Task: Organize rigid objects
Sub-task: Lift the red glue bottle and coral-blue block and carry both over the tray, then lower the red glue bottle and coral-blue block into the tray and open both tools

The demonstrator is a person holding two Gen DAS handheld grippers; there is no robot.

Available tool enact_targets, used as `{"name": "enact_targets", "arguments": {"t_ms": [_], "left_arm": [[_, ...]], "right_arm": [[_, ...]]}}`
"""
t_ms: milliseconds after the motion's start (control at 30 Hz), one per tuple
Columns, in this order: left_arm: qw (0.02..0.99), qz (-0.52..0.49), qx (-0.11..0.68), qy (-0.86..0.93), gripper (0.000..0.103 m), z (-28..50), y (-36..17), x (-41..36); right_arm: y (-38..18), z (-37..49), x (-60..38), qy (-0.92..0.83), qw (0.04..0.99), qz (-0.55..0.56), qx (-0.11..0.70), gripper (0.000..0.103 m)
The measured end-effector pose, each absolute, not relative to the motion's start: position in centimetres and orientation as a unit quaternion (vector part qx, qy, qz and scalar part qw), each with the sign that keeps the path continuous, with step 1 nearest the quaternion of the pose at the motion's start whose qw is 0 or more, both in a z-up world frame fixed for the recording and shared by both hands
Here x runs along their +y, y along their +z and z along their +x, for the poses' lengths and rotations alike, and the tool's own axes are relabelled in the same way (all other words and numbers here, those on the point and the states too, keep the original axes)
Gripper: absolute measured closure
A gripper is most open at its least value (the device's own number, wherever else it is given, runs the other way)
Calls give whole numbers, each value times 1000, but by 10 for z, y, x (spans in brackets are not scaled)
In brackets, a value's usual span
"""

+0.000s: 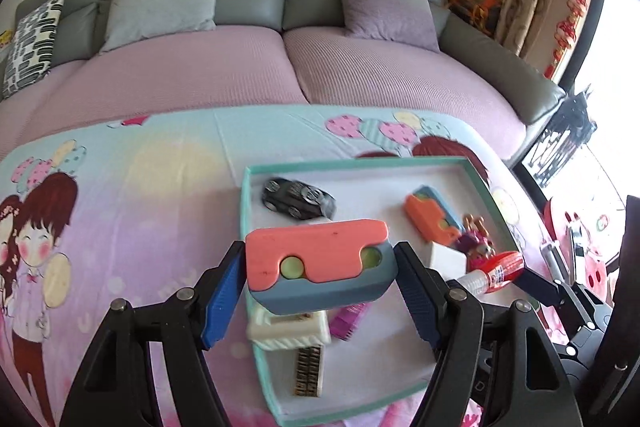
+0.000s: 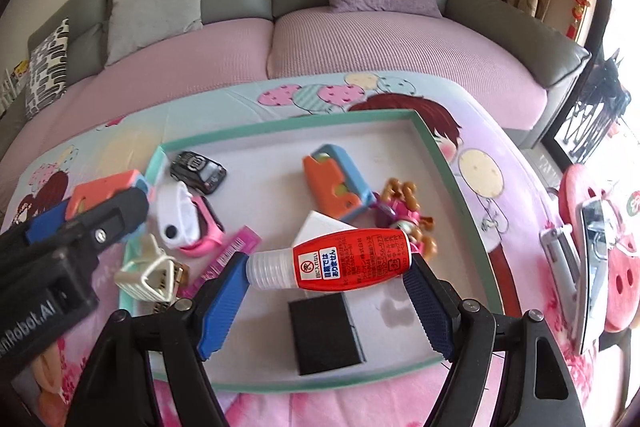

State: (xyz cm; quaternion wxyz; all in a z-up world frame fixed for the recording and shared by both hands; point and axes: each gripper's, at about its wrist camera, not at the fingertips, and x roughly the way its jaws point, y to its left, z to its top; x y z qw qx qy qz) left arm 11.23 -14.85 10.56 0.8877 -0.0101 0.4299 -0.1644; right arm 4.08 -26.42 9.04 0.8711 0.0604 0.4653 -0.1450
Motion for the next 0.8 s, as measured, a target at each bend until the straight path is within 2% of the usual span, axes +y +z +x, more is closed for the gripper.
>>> {"name": "enact_targets", "arguments": {"t_ms": [333, 467, 600, 667, 733, 767, 800], "left_arm": [[868, -15, 465, -174, 28, 106, 81, -165], [868, -8, 467, -167, 22, 105, 81, -162], [869, -13, 467, -161, 22, 103, 84, -152], [873, -13, 463, -151, 21, 100, 87, -145], [878, -13, 459, -138, 19, 96, 89, -136], [880, -14, 457, -132, 11, 94, 90, -131], [882, -15, 454, -125, 9, 92, 91, -126]], "right_arm": [[64, 34, -273, -137, 857, 70, 491, 22], [62, 34, -275, -141, 855, 73, 495, 22], [59, 37, -277, -142, 853, 75, 497, 21], [59, 36, -278, -140, 855, 79, 492, 19], [58, 34, -277, -137, 856, 81, 491, 8], [57, 33, -276, -137, 857, 79, 491, 7], [57, 32, -275, -139, 857, 75, 490, 6]]}}
